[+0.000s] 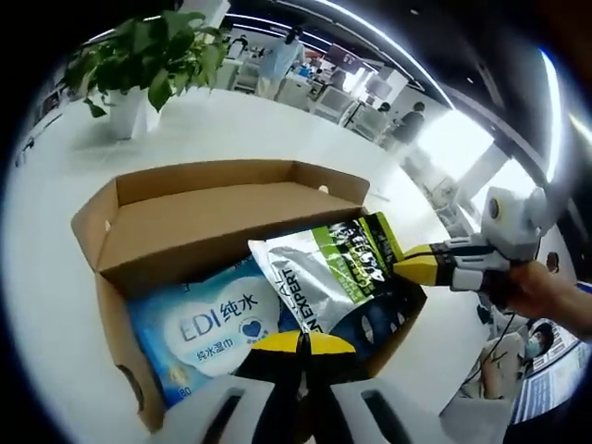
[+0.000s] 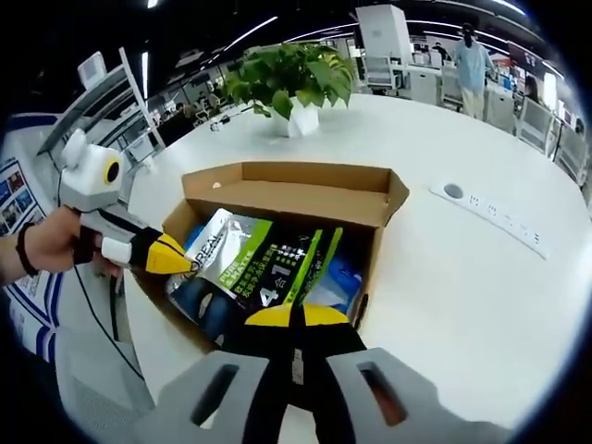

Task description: Operate the shoe box by opening the lid, removing the specified soft item, and placing it in the target area until the item is outside and the box remains undamaged.

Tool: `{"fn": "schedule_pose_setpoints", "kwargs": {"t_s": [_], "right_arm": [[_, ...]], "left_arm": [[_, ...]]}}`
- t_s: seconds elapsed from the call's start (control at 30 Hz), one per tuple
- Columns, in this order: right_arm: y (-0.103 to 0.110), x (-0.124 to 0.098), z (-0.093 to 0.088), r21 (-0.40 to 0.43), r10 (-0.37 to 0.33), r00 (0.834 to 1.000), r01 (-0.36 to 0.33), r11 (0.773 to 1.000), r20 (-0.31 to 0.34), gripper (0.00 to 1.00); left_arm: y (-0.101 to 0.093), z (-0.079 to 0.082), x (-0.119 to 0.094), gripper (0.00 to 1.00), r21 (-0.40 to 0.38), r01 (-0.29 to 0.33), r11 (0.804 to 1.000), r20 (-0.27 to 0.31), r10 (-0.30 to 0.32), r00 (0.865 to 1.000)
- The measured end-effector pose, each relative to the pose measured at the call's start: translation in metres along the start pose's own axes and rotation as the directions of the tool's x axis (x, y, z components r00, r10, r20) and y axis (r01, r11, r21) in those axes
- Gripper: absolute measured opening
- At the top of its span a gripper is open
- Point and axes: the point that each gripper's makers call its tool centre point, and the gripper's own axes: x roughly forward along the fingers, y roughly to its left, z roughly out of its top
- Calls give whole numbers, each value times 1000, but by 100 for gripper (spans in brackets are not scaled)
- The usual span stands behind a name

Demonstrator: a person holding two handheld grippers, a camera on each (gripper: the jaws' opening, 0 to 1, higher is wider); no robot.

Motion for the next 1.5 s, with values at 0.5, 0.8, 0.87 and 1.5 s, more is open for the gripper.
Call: {"fn": "schedule_pose_setpoints", "kwargs": {"t_s": [0.5,0.8,0.87,1.5], "right_arm": [[-24,-39,1,12,-52,998,52,999,46,0],[-48,-67,-14,43,-98,993,96,994,60,0],[-52,-74,-19,54,-107,992,103,993,63,0],[-100,-139,-75,159,-198,977,184,970,77,0]], "left_arm": [[-41,24,5,0,61,45,997,24,-46,999],[-76,31,20,0,120,79,990,8,-81,997],[-82,31,24,0,130,85,988,4,-86,996],[-161,12,67,0,226,167,960,-84,-152,985]]}}
